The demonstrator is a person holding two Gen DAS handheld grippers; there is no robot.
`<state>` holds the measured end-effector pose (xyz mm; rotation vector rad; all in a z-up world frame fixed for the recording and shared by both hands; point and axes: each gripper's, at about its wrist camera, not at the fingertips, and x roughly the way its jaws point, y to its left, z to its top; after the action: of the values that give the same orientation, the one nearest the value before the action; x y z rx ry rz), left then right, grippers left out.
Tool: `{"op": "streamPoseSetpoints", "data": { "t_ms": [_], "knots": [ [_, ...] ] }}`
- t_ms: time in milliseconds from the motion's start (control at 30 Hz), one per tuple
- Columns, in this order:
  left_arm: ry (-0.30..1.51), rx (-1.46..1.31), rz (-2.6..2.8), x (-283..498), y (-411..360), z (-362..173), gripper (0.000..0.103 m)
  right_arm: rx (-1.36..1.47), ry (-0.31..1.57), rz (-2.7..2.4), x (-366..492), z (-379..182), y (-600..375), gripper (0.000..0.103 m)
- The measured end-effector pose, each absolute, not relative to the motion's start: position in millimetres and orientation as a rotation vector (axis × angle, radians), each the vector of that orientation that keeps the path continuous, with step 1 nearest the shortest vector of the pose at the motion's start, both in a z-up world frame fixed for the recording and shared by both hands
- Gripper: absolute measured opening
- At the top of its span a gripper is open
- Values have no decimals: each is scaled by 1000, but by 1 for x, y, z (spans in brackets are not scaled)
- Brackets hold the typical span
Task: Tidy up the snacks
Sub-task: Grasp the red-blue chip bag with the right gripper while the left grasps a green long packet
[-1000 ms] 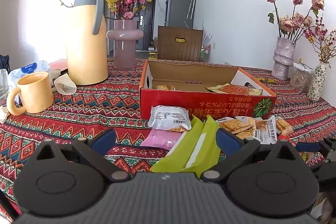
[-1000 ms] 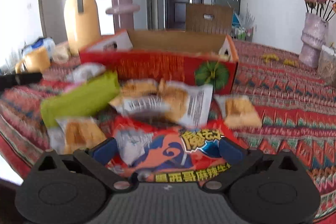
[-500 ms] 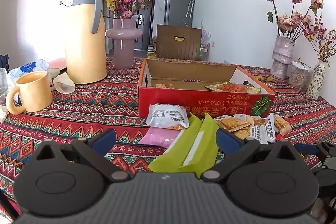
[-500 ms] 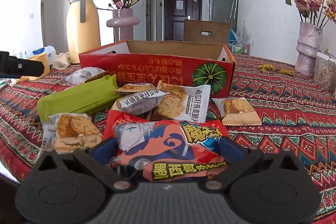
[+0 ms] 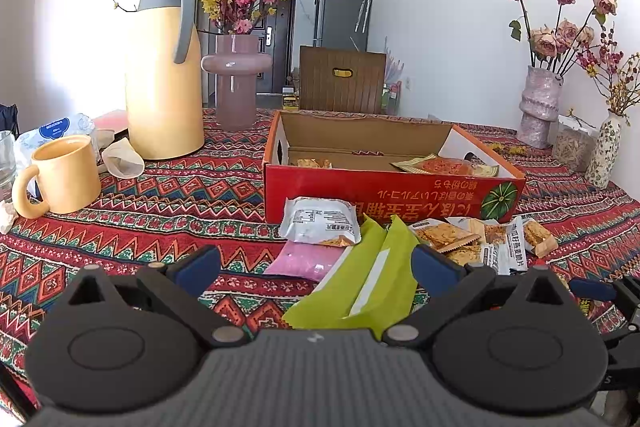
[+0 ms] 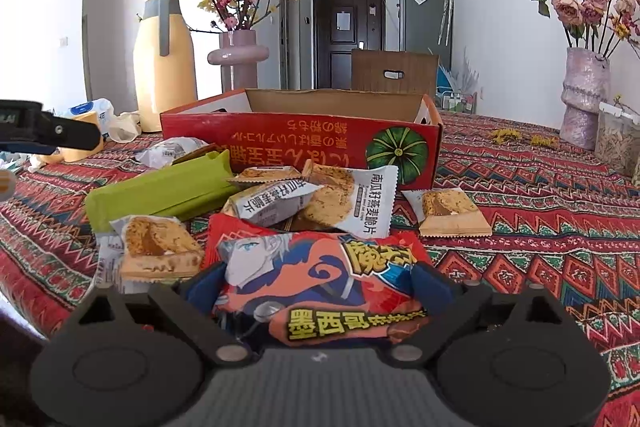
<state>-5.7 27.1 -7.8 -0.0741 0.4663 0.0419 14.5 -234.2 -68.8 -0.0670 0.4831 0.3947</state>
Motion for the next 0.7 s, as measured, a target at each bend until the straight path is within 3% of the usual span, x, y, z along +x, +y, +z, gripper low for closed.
{"op": "streamPoseSetpoints", "data": {
  "t_ms": [567, 700],
  "knots": [
    [545, 170, -46, 37, -19, -15, 102, -72, 381, 321, 3, -48, -252, 97],
    [574, 269, -73, 48, -33, -22, 91, -58, 371, 294, 4, -46, -259, 97]
  ]
}}
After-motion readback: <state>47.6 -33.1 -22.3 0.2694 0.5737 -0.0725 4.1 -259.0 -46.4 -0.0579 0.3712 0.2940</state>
